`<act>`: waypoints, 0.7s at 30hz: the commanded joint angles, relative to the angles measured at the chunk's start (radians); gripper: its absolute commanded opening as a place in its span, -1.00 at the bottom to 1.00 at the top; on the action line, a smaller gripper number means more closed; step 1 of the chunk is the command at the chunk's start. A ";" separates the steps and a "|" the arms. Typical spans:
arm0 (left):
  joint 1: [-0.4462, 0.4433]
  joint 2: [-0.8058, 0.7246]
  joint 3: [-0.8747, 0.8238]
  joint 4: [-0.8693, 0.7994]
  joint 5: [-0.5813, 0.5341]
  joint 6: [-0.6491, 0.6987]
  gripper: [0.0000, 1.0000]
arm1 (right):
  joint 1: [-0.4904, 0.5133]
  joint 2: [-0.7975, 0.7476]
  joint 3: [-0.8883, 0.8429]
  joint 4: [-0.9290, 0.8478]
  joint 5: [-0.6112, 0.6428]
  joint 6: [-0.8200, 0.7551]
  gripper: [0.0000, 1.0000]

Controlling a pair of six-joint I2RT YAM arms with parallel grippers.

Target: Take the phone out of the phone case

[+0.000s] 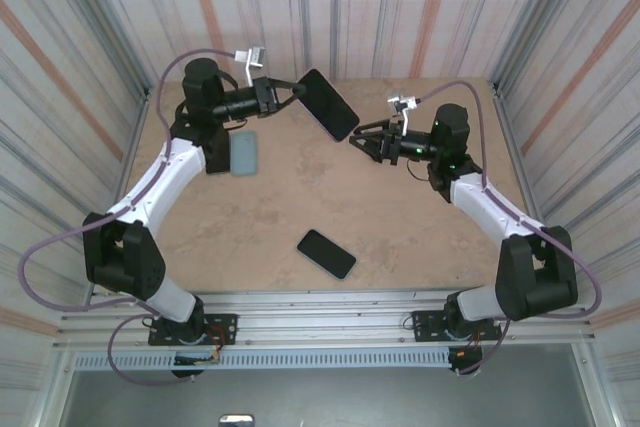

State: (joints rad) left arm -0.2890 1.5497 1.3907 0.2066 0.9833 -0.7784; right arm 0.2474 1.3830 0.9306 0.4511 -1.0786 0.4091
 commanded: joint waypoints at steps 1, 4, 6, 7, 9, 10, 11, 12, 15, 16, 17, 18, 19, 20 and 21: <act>0.021 -0.041 0.069 -0.127 0.176 0.320 -1.00 | 0.008 -0.032 0.074 -0.345 -0.060 -0.369 0.20; 0.031 -0.048 0.102 -0.283 0.221 0.553 -1.00 | 0.014 -0.026 0.108 -0.463 -0.071 -0.498 0.20; 0.039 -0.053 0.110 -0.341 0.254 0.654 -1.00 | 0.021 -0.010 0.147 -0.550 -0.095 -0.579 0.18; 0.044 -0.054 0.111 -0.353 0.270 0.685 -1.00 | 0.028 0.000 0.168 -0.605 -0.096 -0.626 0.16; 0.059 -0.058 0.106 -0.372 0.309 0.742 -1.00 | 0.054 0.022 0.222 -0.737 -0.077 -0.756 0.15; 0.064 -0.061 0.104 -0.380 0.326 0.763 -1.00 | 0.065 0.031 0.239 -0.777 -0.058 -0.793 0.13; 0.068 -0.064 0.102 -0.386 0.339 0.781 -1.00 | 0.074 0.041 0.254 -0.810 -0.045 -0.836 0.10; 0.072 -0.070 0.099 -0.397 0.349 0.803 -1.00 | 0.080 0.053 0.266 -0.832 -0.030 -0.864 0.07; 0.076 -0.085 0.099 -0.467 0.355 0.892 -1.00 | 0.097 0.078 0.302 -0.876 0.003 -0.916 -0.01; 0.077 -0.087 0.104 -0.497 0.358 0.921 -1.00 | 0.104 0.085 0.313 -0.887 0.010 -0.930 -0.02; 0.077 -0.086 0.110 -0.523 0.360 0.945 -1.00 | 0.113 0.093 0.326 -0.906 0.026 -0.956 -0.04; 0.080 -0.085 0.114 -0.541 0.363 0.957 -1.00 | 0.123 0.103 0.340 -0.924 0.045 -0.980 -0.06; 0.081 -0.085 0.116 -0.547 0.371 0.961 -1.00 | 0.127 0.110 0.350 -0.937 0.059 -0.996 -0.07; 0.083 -0.085 0.115 -0.550 0.378 0.962 -1.00 | 0.132 0.120 0.362 -0.950 0.072 -1.013 -0.07; 0.083 -0.085 0.116 -0.553 0.384 0.964 -1.00 | 0.134 0.129 0.372 -0.960 0.079 -1.022 -0.09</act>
State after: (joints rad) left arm -0.2150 1.5101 1.4643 -0.3038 1.2961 0.1040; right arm 0.3676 1.4887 1.2568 -0.4107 -1.0462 -0.5037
